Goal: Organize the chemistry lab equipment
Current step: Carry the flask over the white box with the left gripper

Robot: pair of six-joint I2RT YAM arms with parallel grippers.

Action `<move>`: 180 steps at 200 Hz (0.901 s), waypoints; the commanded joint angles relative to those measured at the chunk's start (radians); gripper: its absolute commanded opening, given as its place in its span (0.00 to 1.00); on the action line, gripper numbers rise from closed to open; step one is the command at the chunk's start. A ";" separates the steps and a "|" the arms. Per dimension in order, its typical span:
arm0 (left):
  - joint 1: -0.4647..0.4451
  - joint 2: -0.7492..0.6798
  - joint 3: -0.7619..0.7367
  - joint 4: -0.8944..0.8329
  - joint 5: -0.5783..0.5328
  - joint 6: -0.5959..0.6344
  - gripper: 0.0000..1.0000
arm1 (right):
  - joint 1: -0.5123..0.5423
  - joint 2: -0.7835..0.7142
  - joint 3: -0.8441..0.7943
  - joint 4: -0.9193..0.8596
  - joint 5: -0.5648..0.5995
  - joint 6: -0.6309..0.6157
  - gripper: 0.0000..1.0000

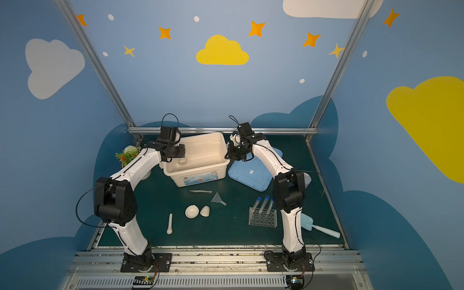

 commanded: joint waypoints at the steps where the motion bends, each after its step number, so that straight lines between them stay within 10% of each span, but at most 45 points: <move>1: 0.003 0.029 -0.006 0.024 0.004 -0.013 0.03 | 0.002 -0.025 -0.006 -0.002 -0.017 0.000 0.17; 180: 0.009 0.135 -0.015 -0.027 0.020 -0.048 0.03 | -0.004 -0.019 -0.008 -0.016 -0.025 0.010 0.15</move>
